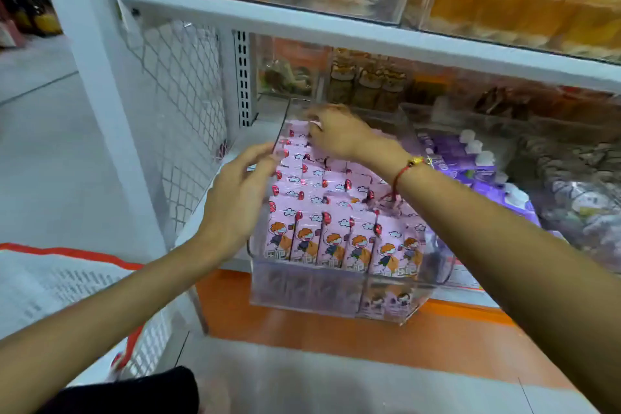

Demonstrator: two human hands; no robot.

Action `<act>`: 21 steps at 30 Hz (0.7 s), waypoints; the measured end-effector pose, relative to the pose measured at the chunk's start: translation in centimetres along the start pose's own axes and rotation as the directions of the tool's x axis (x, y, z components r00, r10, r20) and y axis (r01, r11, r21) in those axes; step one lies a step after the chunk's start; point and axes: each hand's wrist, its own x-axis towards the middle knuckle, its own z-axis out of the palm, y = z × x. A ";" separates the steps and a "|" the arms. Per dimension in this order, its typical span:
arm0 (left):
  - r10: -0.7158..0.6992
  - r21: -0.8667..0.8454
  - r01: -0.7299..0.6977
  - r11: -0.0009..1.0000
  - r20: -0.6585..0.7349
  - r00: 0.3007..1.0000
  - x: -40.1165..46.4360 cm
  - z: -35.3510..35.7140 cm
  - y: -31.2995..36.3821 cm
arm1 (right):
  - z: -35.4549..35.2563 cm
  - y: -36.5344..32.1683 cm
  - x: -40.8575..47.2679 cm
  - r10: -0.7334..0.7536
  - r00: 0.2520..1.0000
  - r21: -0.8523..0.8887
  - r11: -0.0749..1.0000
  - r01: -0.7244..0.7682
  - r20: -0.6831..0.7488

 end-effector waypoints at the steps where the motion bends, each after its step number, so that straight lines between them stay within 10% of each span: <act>1: -0.004 -0.005 0.004 1.000 0.008 1.000 0.1 -0.1 -0.1 | 0.7 0.1 1.4 0.017 1.000 -0.043 0.999 -0.017 0.008; 8: -0.008 0.078 0.003 0.997 0.066 0.998 -0.4 -0.8 0.1 | 2.8 0.3 5.7 0.170 0.977 -0.073 0.981 -0.180 -0.126; 13: 0.015 0.125 -0.016 0.992 0.012 1.000 -0.9 -0.5 0.1 | 2.9 0.0 5.1 0.261 0.926 0.286 0.941 -0.182 -0.272; 17: 0.013 0.149 -0.013 0.989 0.001 1.000 -1.1 -0.4 0.3 | 1.2 -0.7 4.1 0.527 0.776 0.787 0.614 -0.064 -0.348; 21: 0.047 0.226 -0.041 0.973 -0.024 0.999 -1.0 -0.9 1.0 | -0.8 -1.0 0.1 0.668 0.638 0.912 0.383 0.145 -0.382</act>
